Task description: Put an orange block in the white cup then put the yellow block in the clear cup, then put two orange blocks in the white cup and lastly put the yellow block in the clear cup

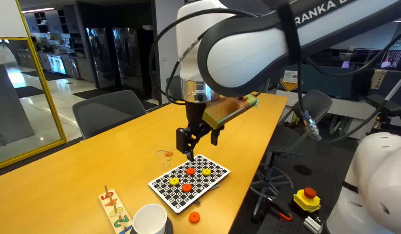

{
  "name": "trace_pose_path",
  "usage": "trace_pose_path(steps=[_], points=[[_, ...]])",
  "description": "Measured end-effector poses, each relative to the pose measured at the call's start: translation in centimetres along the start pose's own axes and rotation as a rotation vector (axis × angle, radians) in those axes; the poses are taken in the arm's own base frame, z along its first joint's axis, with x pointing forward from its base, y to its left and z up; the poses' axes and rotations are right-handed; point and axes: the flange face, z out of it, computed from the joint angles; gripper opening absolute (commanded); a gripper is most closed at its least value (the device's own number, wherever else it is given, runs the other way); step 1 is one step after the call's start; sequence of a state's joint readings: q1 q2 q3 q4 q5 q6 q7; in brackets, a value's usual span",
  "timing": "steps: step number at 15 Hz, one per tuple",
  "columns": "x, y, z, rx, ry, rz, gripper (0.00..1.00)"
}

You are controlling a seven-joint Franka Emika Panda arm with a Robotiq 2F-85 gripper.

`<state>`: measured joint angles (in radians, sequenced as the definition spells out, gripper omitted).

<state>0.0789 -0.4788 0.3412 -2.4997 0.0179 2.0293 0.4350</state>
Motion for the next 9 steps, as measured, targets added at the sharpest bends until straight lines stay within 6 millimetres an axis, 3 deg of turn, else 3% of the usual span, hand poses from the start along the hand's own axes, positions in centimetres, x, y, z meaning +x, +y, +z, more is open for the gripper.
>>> trace_pose_path(steps=[9], points=[[0.14, -0.06, -0.33, 0.004, 0.006, -0.001, 1.0]])
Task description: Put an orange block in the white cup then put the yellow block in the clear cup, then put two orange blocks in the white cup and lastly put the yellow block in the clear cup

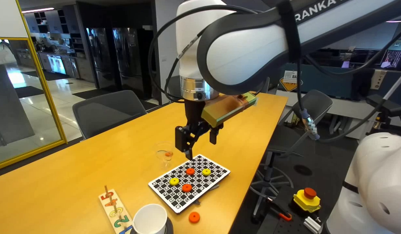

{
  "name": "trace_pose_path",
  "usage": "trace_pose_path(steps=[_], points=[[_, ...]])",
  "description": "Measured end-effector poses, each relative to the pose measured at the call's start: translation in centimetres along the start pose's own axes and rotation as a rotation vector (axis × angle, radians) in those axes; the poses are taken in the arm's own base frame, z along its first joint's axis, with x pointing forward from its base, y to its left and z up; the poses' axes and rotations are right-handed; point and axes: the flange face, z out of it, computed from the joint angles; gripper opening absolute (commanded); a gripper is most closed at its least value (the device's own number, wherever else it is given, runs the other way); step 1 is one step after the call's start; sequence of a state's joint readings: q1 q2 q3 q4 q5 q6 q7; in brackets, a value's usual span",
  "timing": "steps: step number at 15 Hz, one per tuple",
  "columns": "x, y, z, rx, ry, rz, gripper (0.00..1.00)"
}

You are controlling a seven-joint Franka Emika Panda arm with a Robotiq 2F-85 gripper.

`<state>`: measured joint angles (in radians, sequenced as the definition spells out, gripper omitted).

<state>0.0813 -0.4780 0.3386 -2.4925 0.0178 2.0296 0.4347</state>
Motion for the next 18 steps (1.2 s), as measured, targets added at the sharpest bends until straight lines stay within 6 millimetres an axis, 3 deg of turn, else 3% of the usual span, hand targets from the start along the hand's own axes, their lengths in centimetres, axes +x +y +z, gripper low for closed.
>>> trace_pose_path(steps=[5, 12, 18], points=[[-1.0, -0.8, 2.5, 0.012, 0.004, -0.044, 1.0], [-4.3, -3.5, 10.7, 0.105, 0.023, -0.119, 1.0], [-2.6, -3.4, 15.9, 0.182, 0.032, -0.063, 1.0]])
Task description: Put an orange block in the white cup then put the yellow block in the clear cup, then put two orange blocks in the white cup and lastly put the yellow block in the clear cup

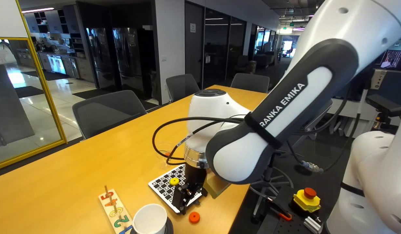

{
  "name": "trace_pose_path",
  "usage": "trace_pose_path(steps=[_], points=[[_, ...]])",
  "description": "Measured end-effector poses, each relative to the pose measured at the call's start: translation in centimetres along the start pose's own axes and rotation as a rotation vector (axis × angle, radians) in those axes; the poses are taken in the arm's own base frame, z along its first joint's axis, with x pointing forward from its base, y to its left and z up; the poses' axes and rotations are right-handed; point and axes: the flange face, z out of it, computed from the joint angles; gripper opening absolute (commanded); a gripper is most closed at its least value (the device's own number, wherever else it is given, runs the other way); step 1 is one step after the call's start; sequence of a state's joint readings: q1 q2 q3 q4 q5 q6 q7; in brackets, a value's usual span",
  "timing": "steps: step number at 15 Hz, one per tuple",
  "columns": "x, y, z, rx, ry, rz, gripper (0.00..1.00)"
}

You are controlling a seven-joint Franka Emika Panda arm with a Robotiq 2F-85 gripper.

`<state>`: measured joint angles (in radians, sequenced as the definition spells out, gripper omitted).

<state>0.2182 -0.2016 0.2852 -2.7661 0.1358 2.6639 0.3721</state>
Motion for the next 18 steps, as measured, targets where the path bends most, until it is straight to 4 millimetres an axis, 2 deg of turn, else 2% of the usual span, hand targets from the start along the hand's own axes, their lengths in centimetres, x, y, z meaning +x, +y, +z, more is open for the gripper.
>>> trace_pose_path(steps=[3, 7, 18], points=[[0.7, 1.6, 2.0, 0.019, -0.038, 0.057, 1.0], [1.0, 2.7, 4.0, 0.035, -0.077, 0.112, 1.0], [2.9, 3.0, 7.2, 0.044, -0.141, 0.157, 1.0]])
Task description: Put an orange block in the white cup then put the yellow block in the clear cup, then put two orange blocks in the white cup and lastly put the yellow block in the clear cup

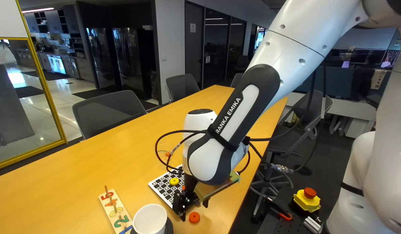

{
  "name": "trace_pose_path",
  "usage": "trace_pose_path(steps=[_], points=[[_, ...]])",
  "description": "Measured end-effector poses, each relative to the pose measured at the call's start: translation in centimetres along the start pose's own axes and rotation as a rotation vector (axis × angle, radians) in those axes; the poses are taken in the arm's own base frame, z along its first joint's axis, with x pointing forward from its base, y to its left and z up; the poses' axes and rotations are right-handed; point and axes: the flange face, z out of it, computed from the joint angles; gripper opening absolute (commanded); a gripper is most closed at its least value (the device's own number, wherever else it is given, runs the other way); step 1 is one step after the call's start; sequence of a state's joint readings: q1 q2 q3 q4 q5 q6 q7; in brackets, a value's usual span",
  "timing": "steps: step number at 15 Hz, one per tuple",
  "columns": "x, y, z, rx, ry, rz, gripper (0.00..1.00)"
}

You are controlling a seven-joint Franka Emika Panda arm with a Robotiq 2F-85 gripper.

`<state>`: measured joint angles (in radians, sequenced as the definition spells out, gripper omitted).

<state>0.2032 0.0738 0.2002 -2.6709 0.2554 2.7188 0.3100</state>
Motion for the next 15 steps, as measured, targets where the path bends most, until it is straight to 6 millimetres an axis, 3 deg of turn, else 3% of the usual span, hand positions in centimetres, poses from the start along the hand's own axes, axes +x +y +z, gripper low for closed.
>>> trace_pose_path(steps=[7, 15], points=[[1.5, 0.7, 1.6, 0.0, -0.029, 0.035, 1.0], [1.6, 0.9, 2.2, -0.003, -0.043, 0.041, 1.0]])
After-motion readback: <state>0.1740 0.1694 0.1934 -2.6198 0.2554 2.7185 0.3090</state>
